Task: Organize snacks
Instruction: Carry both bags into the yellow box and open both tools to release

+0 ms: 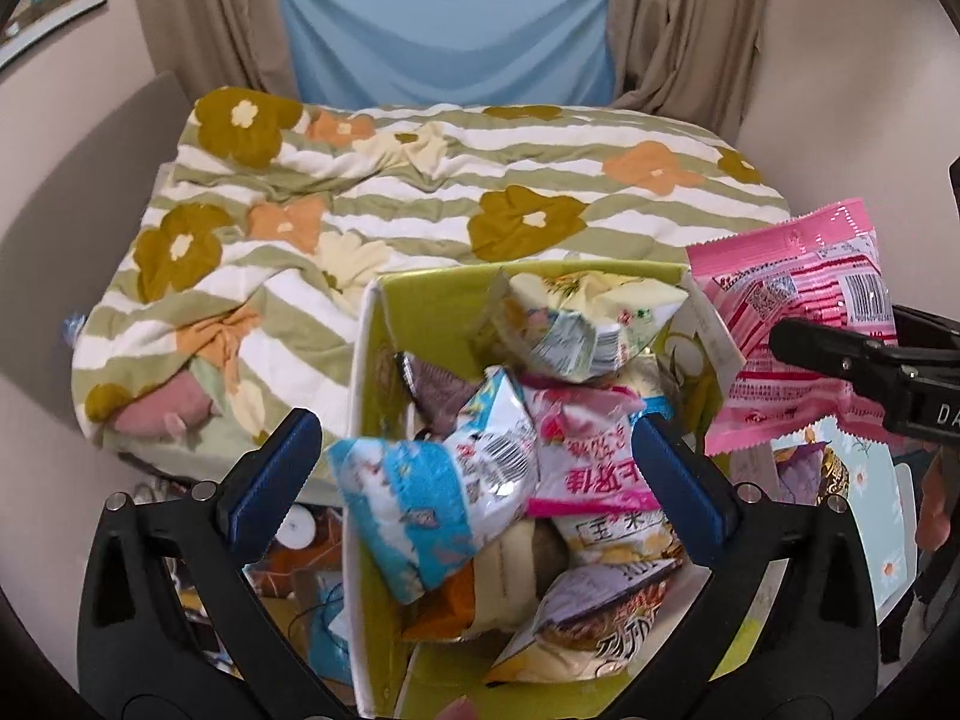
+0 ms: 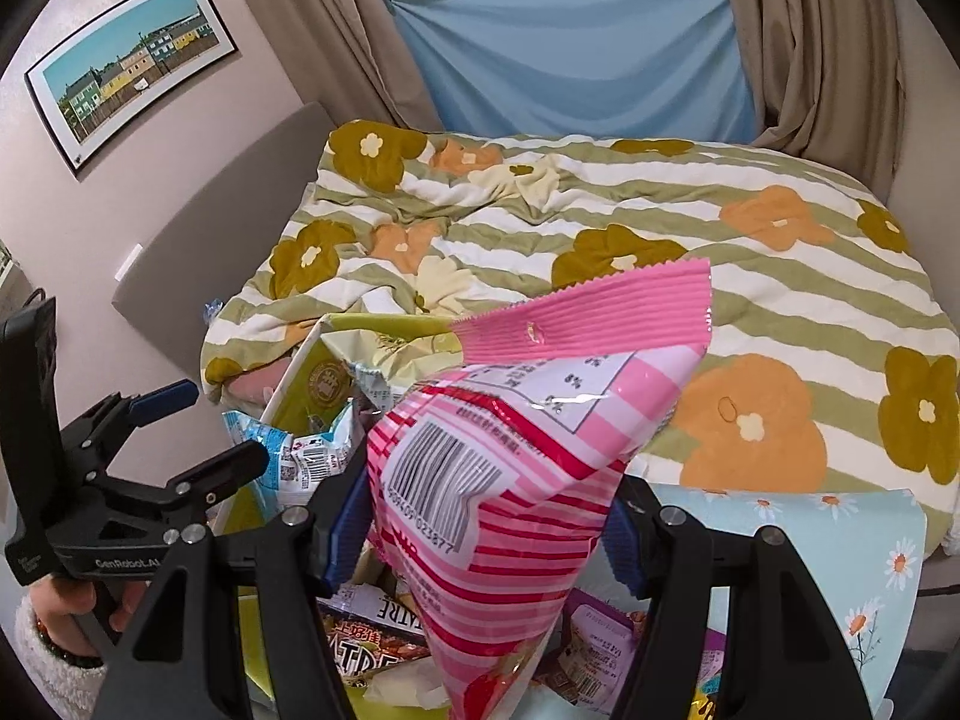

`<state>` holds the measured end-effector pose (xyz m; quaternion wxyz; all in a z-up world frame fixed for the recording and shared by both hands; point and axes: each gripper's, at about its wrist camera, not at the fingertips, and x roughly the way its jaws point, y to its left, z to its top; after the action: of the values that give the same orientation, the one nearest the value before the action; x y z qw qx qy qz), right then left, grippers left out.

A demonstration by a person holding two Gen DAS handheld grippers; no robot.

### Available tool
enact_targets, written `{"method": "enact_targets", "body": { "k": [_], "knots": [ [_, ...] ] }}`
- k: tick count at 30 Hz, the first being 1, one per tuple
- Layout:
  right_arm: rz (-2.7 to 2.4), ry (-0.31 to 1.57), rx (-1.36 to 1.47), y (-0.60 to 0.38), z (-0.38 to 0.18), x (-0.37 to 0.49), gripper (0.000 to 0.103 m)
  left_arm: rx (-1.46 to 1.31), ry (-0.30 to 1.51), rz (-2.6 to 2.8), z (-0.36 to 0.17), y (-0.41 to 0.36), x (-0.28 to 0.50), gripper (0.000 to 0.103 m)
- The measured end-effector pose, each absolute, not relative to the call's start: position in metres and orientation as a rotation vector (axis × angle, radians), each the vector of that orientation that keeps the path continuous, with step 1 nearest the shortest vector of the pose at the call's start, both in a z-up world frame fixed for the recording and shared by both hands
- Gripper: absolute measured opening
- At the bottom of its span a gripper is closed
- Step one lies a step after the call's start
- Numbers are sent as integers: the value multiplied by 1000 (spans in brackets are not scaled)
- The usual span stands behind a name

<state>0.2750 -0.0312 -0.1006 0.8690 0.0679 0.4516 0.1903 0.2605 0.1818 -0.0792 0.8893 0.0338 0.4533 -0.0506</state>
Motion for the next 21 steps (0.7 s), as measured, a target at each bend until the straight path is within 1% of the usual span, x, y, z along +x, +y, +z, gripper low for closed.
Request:
{"method": "enact_targets", "body": {
  "k": [6, 7, 8, 9, 10, 11, 16, 21],
  "knots": [
    [411, 990, 149, -14, -108, 273, 63, 70, 934, -81, -77, 194, 248, 103],
    [420, 1004, 146, -10, -114, 273, 67, 66, 935, -80, -78, 196, 246, 103],
    [415, 1021, 141, -6, -120, 273, 75, 61, 939, -81, -79, 198, 246, 103],
    [392, 1019, 136, -4, -125, 272, 81, 57, 944, -83, -81, 199, 245, 103],
    [374, 1007, 134, -4, -128, 270, 95, 56, 949, -83, -84, 200, 243, 103],
    [362, 984, 137, -5, -130, 266, 103, 55, 954, -83, -87, 201, 241, 103],
    [352, 947, 149, -11, -130, 252, 103, 52, 987, -102, -102, 202, 232, 103],
    [331, 918, 136, -13, -119, 241, 103, 55, 977, -119, -97, 199, 226, 103]
  ]
}}
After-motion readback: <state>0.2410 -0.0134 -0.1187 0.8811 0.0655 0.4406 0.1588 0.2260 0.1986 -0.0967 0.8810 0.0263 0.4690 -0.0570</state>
